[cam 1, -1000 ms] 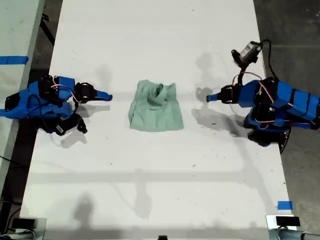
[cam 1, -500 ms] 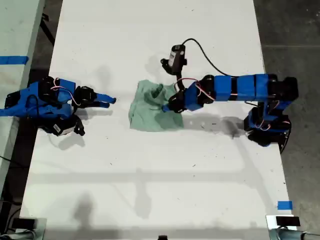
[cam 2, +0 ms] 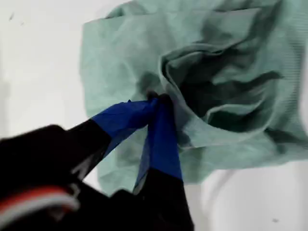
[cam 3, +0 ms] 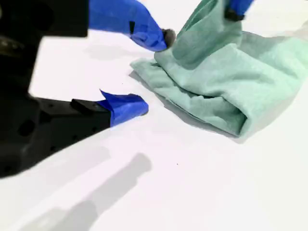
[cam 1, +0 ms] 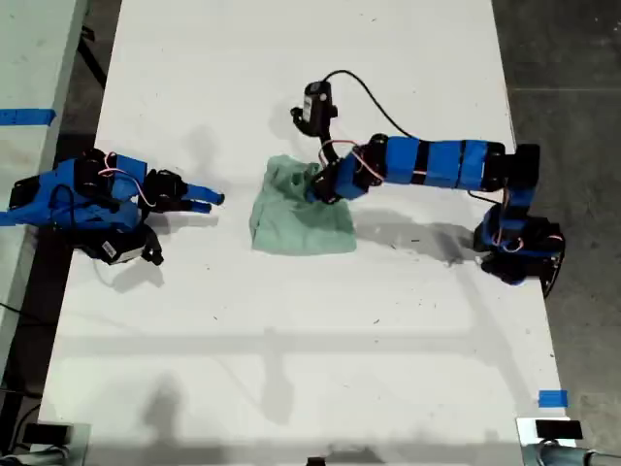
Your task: Fold tshirt
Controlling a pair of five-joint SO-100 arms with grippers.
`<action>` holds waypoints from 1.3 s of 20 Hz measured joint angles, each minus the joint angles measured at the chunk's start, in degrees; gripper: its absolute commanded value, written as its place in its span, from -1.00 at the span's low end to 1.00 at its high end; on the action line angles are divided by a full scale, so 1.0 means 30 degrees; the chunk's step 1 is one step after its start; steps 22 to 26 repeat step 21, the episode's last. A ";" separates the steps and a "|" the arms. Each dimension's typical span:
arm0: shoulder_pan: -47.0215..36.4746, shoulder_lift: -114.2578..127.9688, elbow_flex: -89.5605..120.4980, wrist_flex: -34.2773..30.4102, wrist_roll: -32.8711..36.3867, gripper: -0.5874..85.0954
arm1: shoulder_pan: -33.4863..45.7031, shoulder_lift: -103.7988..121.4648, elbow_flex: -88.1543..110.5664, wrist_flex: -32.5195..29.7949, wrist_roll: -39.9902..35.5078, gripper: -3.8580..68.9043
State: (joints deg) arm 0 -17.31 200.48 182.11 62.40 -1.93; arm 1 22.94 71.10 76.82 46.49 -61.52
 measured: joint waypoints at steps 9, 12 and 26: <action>0.0088 0.0000 0.0000 0.0000 0.0000 -0.55 | 0.6182 0.7324 0.2197 0.4951 -0.1406 -0.92; 0.0088 0.0000 0.0000 0.0000 0.0000 -0.55 | 0.5596 1.5498 1.0518 0.4951 0.1670 -0.92; 0.0117 0.0000 0.0000 0.0000 0.0000 -0.55 | -0.1348 4.1426 3.2842 0.7939 1.6406 -0.77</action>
